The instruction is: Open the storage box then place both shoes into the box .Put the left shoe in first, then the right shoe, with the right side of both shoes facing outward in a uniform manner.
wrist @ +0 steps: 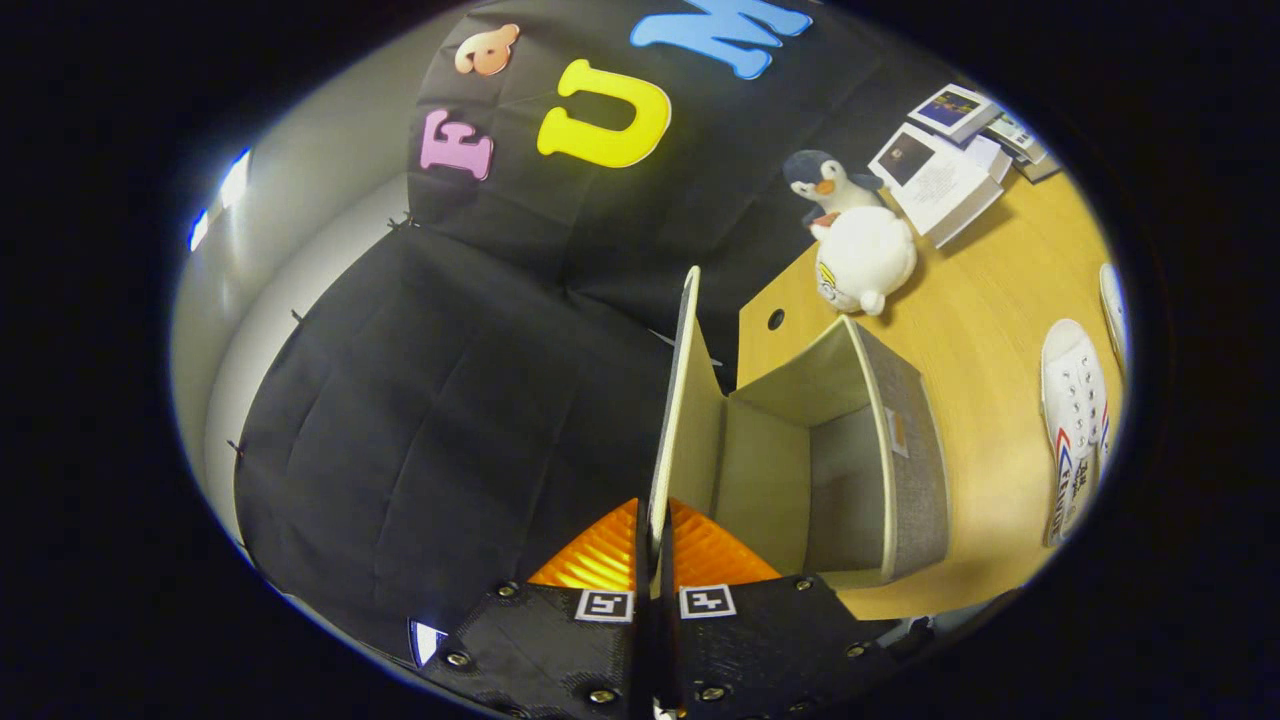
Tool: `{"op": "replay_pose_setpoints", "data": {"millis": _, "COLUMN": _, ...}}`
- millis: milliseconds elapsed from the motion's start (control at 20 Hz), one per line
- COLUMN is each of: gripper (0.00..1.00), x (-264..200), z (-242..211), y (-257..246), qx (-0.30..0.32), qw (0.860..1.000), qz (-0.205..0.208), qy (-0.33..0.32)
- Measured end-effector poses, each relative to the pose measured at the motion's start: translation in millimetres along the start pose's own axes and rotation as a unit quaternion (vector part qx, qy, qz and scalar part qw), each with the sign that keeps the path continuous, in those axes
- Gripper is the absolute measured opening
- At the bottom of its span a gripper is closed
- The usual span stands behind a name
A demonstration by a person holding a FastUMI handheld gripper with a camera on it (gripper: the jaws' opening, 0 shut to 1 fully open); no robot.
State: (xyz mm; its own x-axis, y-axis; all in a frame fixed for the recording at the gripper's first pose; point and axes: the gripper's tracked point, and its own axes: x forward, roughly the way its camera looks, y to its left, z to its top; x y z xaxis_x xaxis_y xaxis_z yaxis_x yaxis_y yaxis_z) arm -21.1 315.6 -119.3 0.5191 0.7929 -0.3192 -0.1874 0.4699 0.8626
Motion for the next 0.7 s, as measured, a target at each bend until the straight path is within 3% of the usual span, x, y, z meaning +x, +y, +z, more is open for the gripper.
{"op": "replay_pose_setpoints", "data": {"millis": 200, "gripper": 0.06, "x": 19.4, "z": -9.1, "y": 23.5, "qx": -0.043, "qw": 0.999, "qz": 0.001, "qy": 0.007}}
{"op": "replay_pose_setpoints", "data": {"millis": 700, "gripper": 0.06, "x": 77.7, "z": -44.5, "y": 64.3, "qx": -0.086, "qw": 0.996, "qz": 0.01, "qy": 0.022}}
